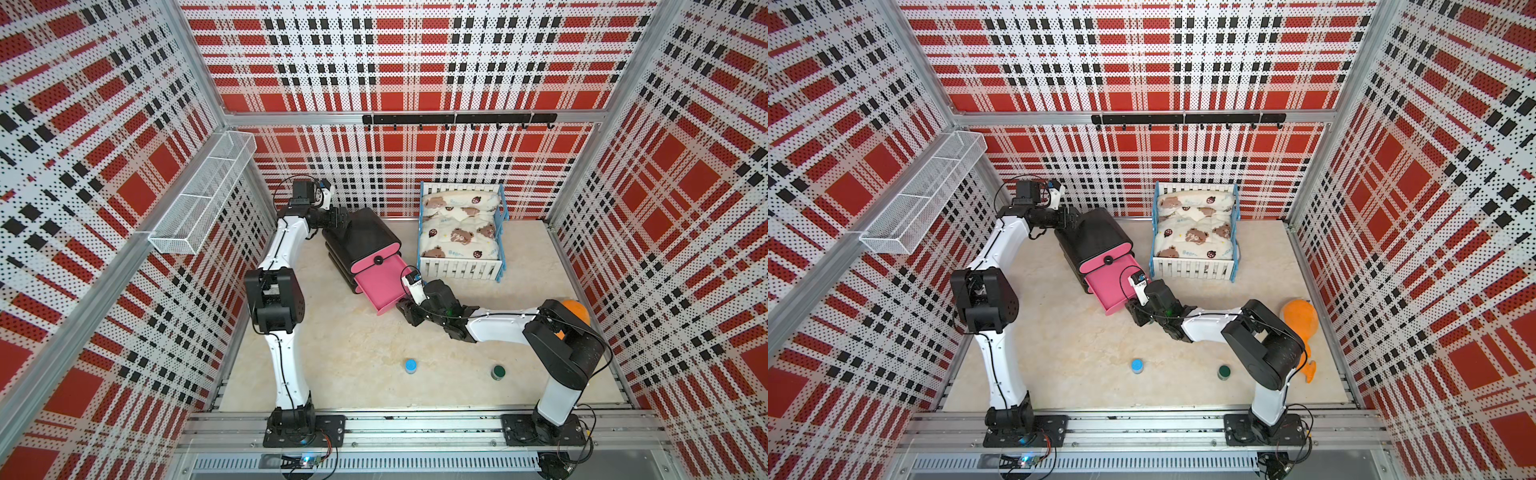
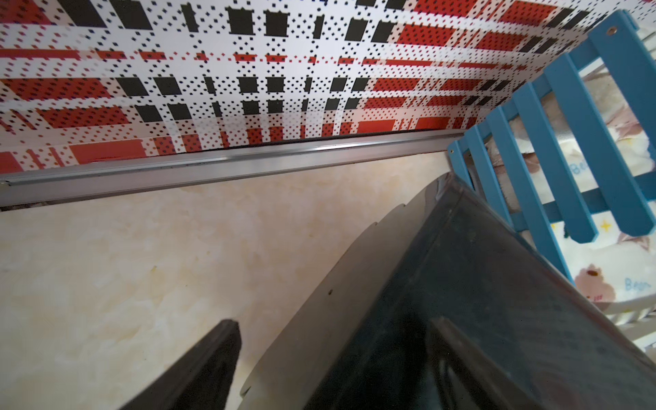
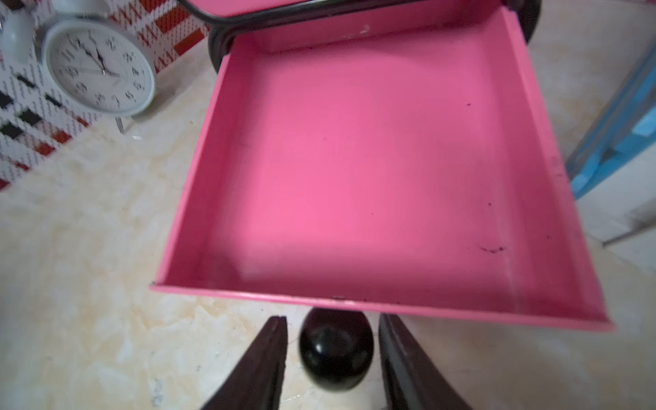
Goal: Put the paint cans in the drawer according to color
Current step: Open the drawer in the storage box, then adjust the paint can at the center of the board.
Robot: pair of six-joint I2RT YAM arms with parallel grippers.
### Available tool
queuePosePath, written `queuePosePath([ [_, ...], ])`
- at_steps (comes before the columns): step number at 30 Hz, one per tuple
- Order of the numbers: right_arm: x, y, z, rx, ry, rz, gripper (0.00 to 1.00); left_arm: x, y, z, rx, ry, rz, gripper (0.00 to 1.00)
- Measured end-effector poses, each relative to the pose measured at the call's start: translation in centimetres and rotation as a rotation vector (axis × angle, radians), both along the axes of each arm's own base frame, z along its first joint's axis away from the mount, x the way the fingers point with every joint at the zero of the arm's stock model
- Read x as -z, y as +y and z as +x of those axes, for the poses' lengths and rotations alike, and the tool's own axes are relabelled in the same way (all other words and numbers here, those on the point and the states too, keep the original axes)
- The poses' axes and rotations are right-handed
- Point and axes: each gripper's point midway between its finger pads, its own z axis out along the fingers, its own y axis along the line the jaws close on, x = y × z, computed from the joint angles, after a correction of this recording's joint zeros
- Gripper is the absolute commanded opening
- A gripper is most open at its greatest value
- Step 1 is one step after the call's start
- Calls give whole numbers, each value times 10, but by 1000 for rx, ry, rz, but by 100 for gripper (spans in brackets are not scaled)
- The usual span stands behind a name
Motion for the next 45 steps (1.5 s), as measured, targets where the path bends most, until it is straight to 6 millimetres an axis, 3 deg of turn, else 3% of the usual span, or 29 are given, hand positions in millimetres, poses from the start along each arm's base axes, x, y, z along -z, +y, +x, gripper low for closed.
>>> queuePosePath([
  [7,-32,-9,-1,20,-54,16,77,-25,2,-9,-32,-29,19,99],
  [14,-83,-28,-8,58,-116,40,91,-88,0,-36,-72,-132,57,99],
  [18,-91,-45,-3,134,-108,-7,96,-124,-10,-57,-87,-197,70,99],
  [23,-93,-73,21,265,-41,-34,95,-149,-32,-90,-88,-246,77,99],
  [27,-79,-103,48,393,39,-36,93,-152,-47,-113,-83,-254,71,99],
  [30,-59,-113,60,446,110,-49,90,-145,-57,-128,-81,-239,70,99],
  [37,-18,-104,76,479,260,-49,81,-128,-65,-163,-95,-208,48,99],
  [45,10,-108,86,526,377,-10,76,-136,-81,-187,-84,-240,27,99],
])
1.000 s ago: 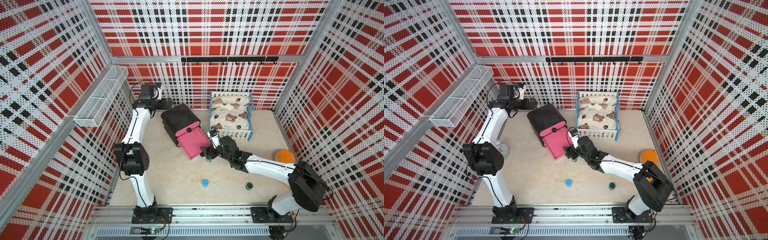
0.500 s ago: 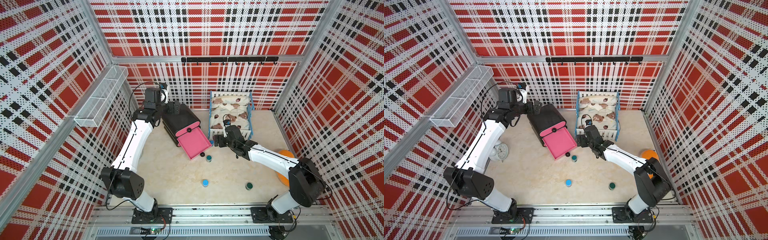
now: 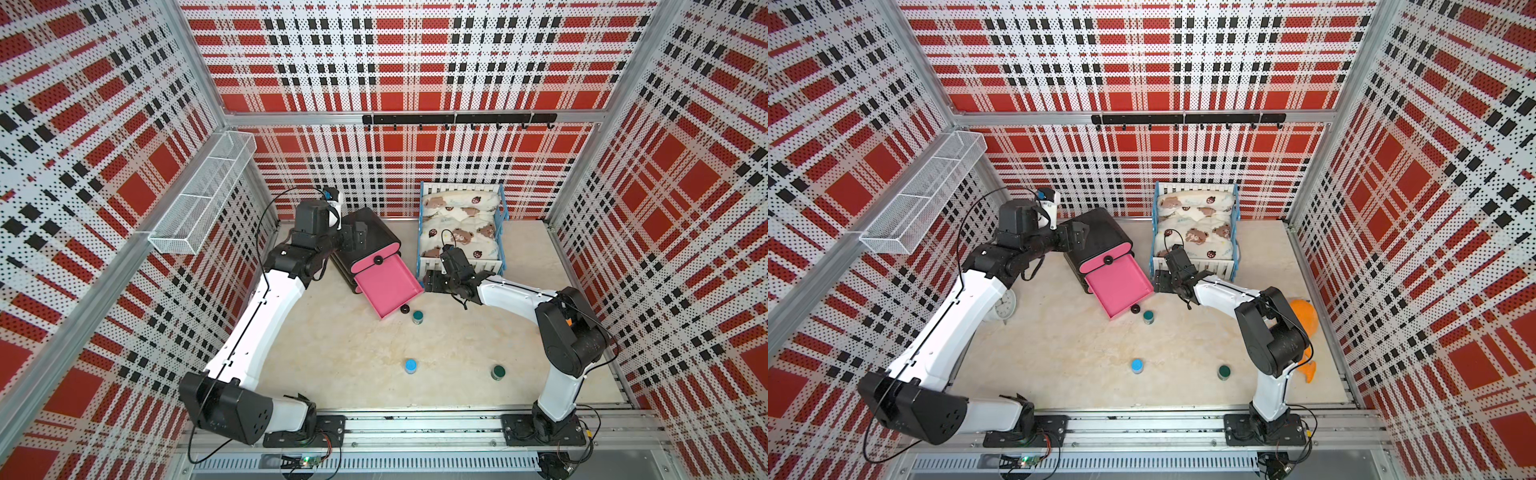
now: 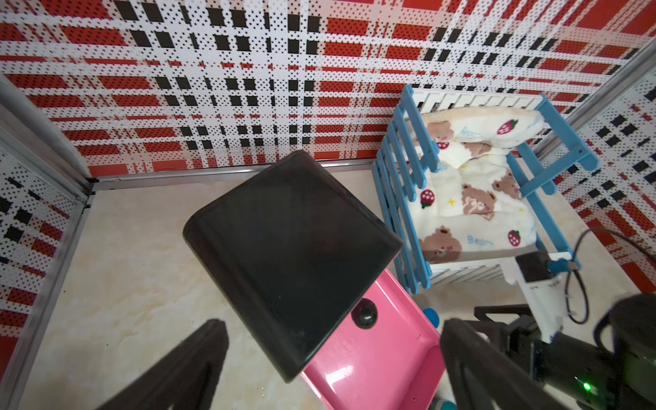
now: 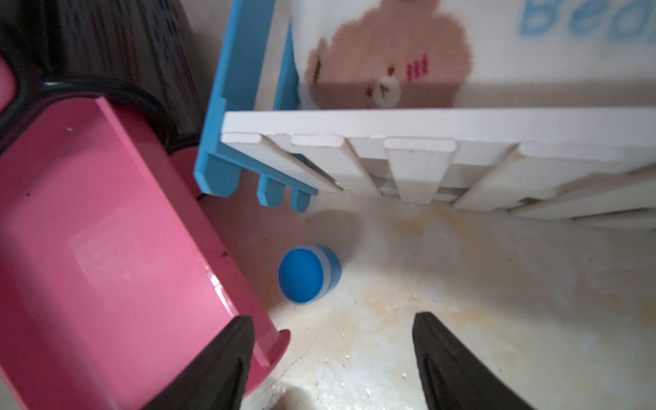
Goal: Put the paint cans in the drawer according to color
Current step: Adjust the paint can at the center of the board.
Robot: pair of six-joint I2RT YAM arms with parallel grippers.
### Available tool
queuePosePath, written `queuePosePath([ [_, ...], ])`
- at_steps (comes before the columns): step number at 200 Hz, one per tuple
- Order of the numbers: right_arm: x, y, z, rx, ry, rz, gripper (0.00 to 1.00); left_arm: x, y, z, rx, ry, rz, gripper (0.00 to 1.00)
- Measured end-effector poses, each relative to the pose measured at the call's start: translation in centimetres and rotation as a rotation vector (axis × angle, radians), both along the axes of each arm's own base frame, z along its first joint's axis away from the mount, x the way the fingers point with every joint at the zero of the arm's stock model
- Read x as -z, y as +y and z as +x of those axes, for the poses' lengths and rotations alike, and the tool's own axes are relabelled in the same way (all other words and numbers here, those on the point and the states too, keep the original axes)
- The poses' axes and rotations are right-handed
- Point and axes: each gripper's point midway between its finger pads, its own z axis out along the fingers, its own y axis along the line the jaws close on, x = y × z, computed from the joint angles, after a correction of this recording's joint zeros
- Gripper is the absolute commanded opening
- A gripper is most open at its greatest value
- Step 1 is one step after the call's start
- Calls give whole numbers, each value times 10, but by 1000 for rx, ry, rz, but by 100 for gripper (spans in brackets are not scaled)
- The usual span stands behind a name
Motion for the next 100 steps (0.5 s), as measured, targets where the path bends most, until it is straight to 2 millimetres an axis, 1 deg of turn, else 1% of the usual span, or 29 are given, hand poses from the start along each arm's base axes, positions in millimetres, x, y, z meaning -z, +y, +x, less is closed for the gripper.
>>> queuePosePath([
  [22,7,-4,3,18,24,20,75,-4,-7,-7,17,-13,-5,99],
  [47,11,-4,6,31,41,42,75,-3,-7,-8,12,-15,-4,99],
  [73,13,2,13,33,43,61,75,-3,-7,-9,8,-16,-1,99],
  [100,18,9,20,31,50,76,76,-7,-10,-13,13,-27,-4,99],
])
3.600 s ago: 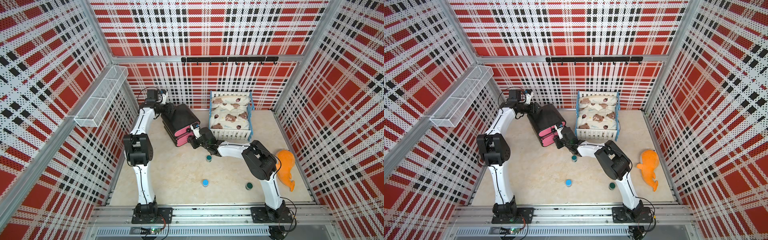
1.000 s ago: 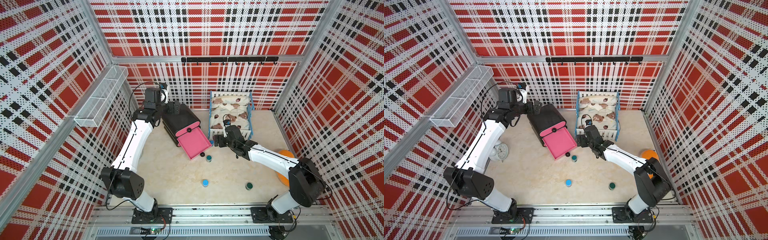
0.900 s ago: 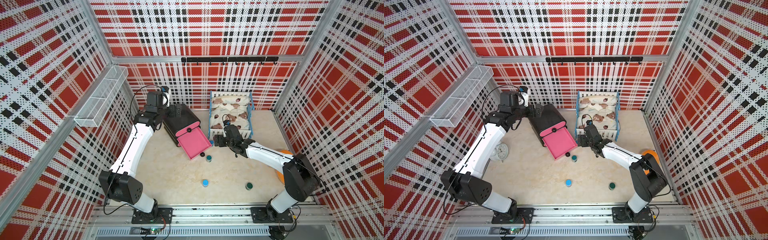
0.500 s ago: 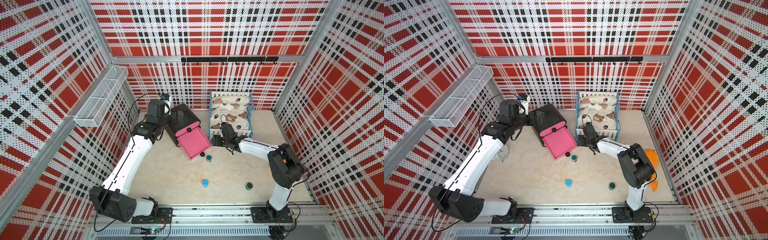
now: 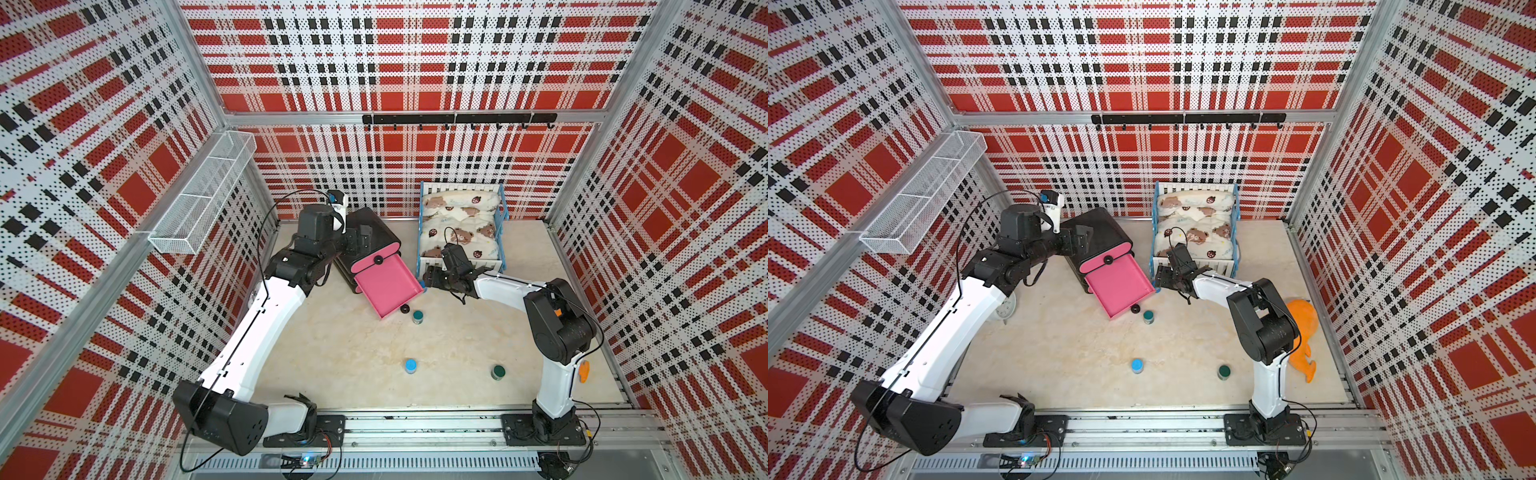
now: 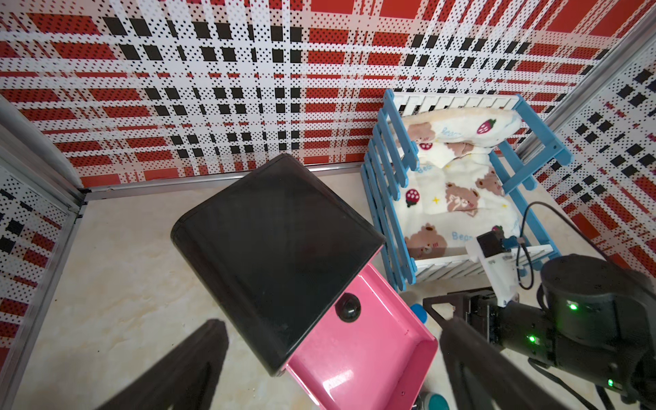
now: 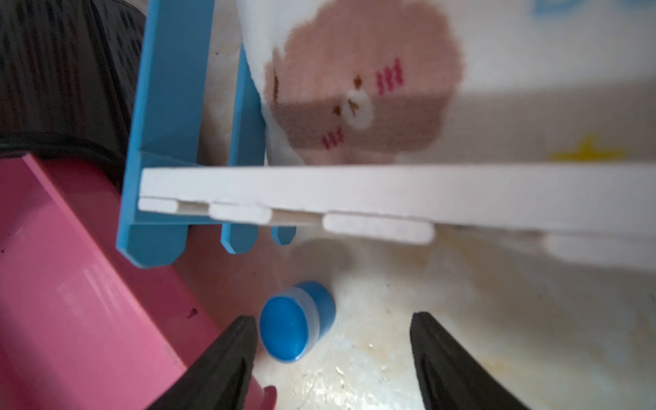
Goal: Put the paint cans in the drawer according to color
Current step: Adjust the paint can at the center of the board.
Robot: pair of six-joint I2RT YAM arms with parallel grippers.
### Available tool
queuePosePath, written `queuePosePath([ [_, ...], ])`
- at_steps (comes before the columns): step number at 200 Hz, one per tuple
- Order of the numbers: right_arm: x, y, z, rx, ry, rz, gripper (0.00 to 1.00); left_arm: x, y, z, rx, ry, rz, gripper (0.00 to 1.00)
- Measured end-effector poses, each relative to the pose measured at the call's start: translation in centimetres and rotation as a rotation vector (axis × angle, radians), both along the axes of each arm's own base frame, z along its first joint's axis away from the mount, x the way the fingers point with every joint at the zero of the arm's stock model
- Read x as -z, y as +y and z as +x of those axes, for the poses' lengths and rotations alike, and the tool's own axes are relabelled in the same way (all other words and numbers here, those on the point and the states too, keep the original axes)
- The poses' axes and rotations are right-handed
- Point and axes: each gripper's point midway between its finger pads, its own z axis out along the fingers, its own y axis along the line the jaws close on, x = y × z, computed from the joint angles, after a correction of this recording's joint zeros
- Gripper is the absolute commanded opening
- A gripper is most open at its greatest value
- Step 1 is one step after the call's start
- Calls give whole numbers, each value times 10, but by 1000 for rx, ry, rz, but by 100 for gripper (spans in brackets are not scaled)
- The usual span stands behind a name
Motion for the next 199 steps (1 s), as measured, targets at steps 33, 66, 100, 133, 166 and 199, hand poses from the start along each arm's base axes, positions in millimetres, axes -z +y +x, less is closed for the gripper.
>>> queuePosePath([
  [33,6,3,6,3,10,4,78,-8,-2,-8,5,-21,-11,99],
  [66,12,4,9,6,19,0,79,-15,-2,-13,2,-38,-18,99],
  [100,12,6,14,8,12,-2,80,-16,0,-16,-6,-44,-18,99],
  [133,15,8,16,9,17,-13,80,-14,1,-16,-7,-42,-17,99],
  [166,25,7,18,12,34,-53,79,-11,1,-16,-7,-37,-15,99],
  [199,27,6,18,11,29,-83,79,-10,1,-17,-7,-37,-15,99],
])
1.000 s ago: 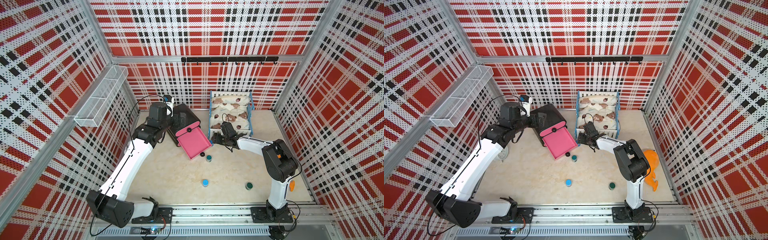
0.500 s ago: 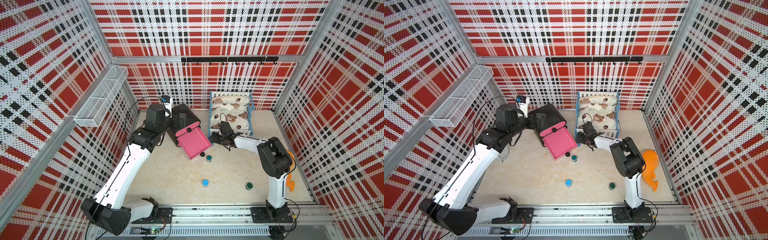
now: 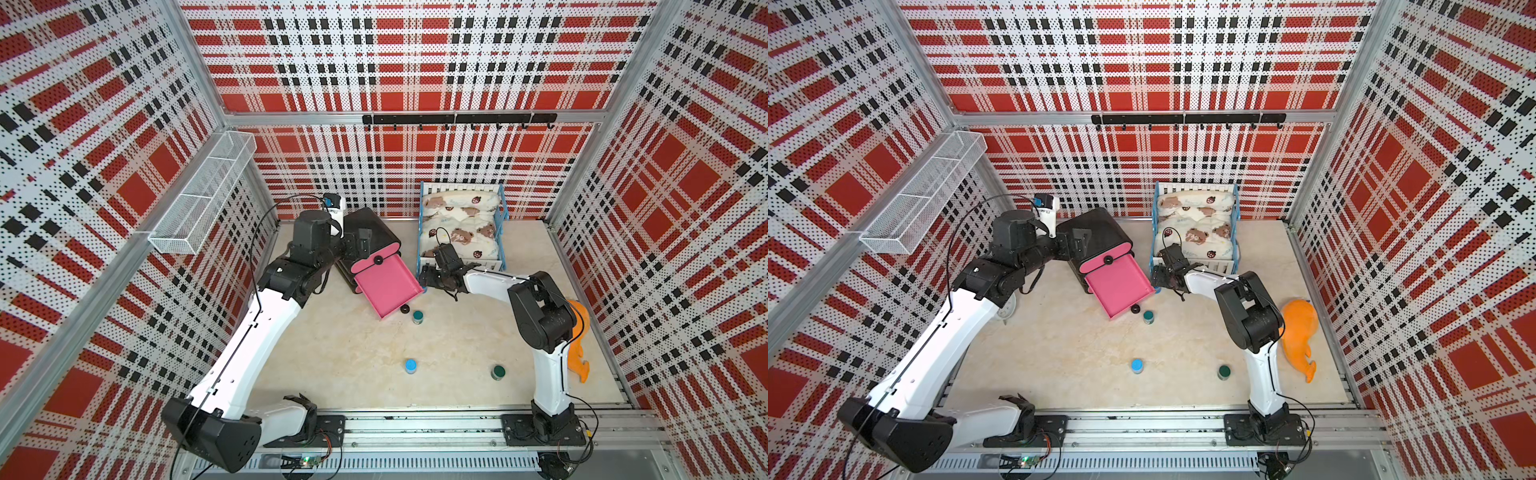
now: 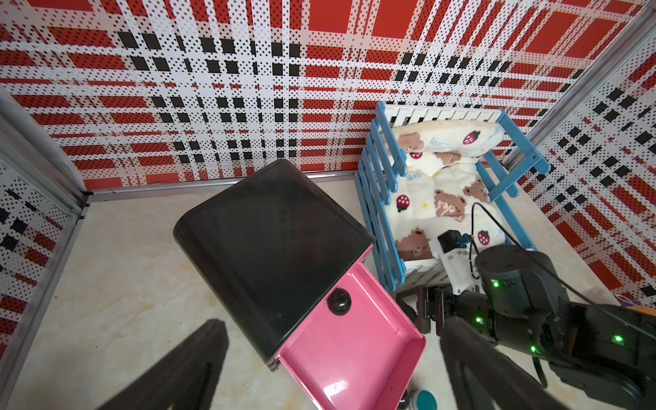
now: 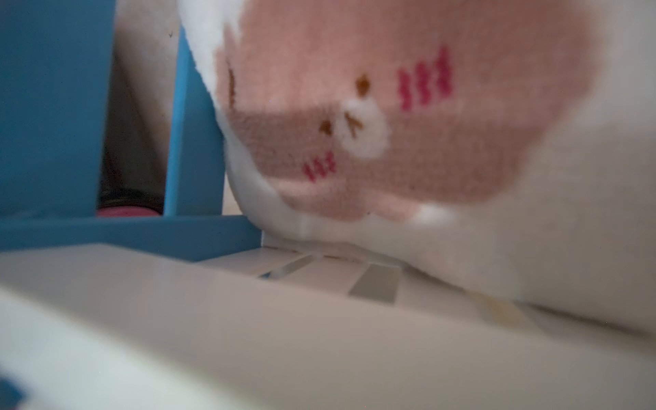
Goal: Put the paint cans in the drawer according to color
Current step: Adjust the paint can at the center of the board.
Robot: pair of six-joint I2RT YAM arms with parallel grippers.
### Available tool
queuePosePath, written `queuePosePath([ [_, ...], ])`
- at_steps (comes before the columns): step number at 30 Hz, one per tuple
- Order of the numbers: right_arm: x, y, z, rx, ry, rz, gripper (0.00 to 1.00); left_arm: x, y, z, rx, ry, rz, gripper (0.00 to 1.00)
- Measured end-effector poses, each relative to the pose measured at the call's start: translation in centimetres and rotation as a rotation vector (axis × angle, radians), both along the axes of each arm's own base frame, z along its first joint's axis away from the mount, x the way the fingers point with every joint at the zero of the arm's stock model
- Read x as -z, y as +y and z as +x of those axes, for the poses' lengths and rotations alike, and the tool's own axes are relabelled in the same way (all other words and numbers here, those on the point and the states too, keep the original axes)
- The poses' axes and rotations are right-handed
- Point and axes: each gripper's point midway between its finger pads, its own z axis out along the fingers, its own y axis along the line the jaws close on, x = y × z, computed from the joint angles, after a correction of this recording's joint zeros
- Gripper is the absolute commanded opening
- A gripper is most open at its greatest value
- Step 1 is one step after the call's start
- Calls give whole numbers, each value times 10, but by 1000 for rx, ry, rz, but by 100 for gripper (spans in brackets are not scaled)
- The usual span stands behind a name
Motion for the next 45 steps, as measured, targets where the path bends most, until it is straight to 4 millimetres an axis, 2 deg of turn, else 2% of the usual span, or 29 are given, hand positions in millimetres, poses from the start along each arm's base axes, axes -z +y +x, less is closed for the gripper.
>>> queuePosePath([
  [7,4,-13,-3,23,-15,-61,79,-3,1,-2,0,-11,-4,99],
  [15,6,-45,-26,53,9,-119,80,-1,1,-3,0,-11,-4,99],
  [19,5,-55,-37,54,27,-131,80,-3,1,-4,0,-16,-6,99],
  [27,-4,-46,-37,29,25,-88,85,-4,2,-7,0,-20,-9,99],
  [35,-27,-26,-13,7,-27,-24,88,-6,4,-12,0,-30,-12,99],
  [40,-22,-13,-4,-8,-23,-17,89,-6,5,-14,0,-31,-13,99],
  [45,-11,-7,-6,-22,0,-29,89,-4,6,-15,-3,-28,-10,99],
])
